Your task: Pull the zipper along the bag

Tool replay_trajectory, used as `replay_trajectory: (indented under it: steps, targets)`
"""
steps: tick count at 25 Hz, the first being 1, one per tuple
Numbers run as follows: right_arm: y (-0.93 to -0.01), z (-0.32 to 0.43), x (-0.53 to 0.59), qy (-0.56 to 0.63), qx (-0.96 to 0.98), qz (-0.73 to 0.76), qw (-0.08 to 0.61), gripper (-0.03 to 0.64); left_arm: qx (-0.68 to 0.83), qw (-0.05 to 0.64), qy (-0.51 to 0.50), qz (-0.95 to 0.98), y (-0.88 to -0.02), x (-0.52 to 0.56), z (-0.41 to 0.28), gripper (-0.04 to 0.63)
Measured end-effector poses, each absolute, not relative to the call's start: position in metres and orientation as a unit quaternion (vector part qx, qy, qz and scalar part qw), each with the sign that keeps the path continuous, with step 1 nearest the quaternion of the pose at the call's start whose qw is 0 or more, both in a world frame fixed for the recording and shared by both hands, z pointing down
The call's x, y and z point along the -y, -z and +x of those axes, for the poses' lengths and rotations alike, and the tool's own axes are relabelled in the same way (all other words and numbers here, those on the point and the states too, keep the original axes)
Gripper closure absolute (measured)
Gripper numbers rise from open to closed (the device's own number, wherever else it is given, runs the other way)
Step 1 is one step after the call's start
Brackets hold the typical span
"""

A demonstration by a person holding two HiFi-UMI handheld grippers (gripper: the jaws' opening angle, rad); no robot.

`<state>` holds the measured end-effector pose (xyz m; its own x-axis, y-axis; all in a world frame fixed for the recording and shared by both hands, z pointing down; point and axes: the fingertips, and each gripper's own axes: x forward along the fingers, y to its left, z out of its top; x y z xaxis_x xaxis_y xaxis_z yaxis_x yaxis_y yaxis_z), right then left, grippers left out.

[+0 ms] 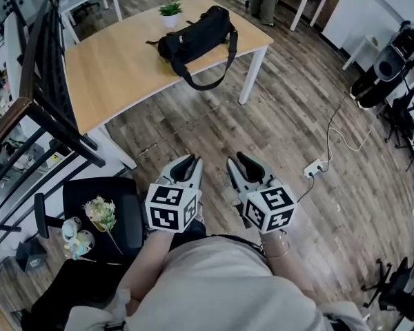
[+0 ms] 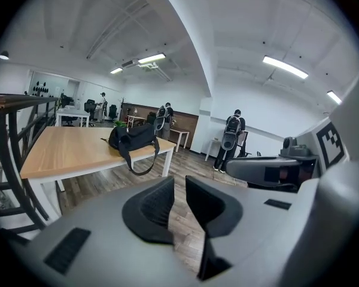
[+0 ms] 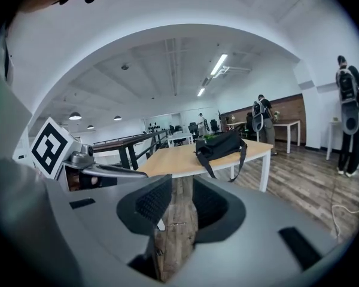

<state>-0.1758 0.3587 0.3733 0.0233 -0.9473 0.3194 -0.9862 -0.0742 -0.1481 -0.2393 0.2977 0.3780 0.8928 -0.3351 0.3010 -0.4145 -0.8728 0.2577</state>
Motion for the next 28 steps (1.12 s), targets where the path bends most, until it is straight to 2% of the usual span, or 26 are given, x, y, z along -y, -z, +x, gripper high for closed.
replay_trajectory:
  steps: [7,28]
  targets:
    - [-0.367,-0.143,-0.29,-0.163,0.674,0.718,0.051,0.511,0.186,0.155,-0.124,0.962,-0.371,-0.232,-0.205,0.505]
    - [-0.39,-0.094,-0.162,-0.199,0.694,0.69,0.048,0.505,0.207,0.183,-0.131,0.952,-0.388,-0.109,-0.155,0.506]
